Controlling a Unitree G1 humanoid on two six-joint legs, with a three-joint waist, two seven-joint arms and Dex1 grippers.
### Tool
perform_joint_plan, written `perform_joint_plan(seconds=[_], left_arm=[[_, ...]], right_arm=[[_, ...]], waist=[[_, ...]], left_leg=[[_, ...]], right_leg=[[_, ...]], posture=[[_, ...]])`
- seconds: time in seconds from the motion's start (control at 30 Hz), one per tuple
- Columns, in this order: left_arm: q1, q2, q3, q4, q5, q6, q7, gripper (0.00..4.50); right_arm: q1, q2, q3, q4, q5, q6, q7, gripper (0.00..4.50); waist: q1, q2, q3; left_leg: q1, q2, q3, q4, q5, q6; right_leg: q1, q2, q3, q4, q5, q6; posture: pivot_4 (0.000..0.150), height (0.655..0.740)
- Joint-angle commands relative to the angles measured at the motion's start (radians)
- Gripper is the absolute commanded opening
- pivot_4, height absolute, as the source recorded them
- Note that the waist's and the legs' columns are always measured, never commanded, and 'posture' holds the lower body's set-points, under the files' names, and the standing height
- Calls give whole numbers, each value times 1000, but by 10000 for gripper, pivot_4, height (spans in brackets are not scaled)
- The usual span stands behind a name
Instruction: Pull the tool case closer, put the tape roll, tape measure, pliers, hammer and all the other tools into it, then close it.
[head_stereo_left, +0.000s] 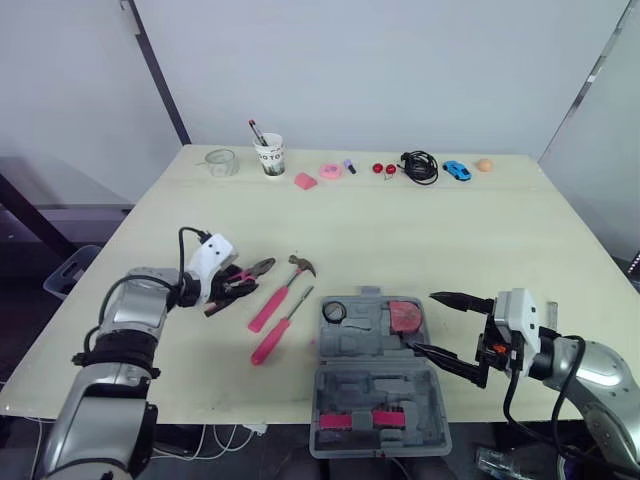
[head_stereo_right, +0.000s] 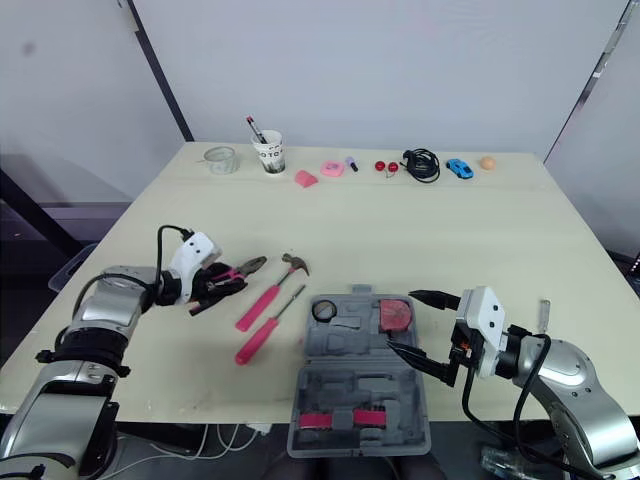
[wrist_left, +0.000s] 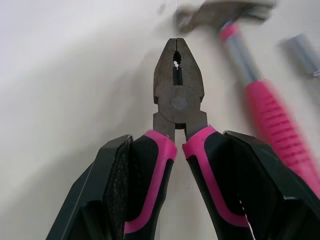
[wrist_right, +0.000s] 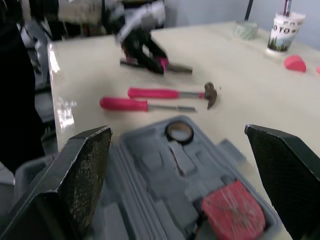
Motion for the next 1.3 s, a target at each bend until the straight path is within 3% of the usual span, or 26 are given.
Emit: perform_joint_plan(seconds=[0.03, 0.37, 0.8, 1.17, 1.3], left_arm=[[-56, 27, -41, -170, -38, 40, -125, 24226], [-209, -79, -234, -393, -100, 143, -400, 24226], [-313, -240, -335, -337, -116, 128, -469, 24226], [-347, -295, -368, -301, -98, 97, -467, 24226], [-356, -295, -365, -286, -96, 91, -466, 24226]], right_arm=[[-65, -14, -2, -18, 5, 70, -46, 45000], [-299, -103, 75, -22, 8, 366, -78, 45000], [-662, -127, 337, 85, -134, 519, -21, 45000], [-723, -92, 429, 94, -196, 558, 7, 45000], [-727, -68, 406, 102, -185, 569, 2, 34177]], waist=[[0, 0, 0], [0, 1, 1], [-4, 2, 2], [-2, 2, 2], [-2, 2, 2]], left_leg=[[0, 0, 0, 0, 0, 0], [-1, 0, 0, 0, 0, 0], [-2, 1, -1, 1, 0, 0], [-2, 1, -1, 1, 0, 0], [-2, 1, -2, 1, 0, 0]], right_leg=[[0, 0, 0, 0, 0, 0], [0, 1, 1, 0, 0, 0], [-1, 4, 2, -1, 0, 0], [-2, 4, 3, 0, 0, 0], [-1, 4, 3, 0, 0, 0]], posture=[[1500, 7400], [1500, 7400], [1500, 7400], [1500, 7400], [1500, 7400]])
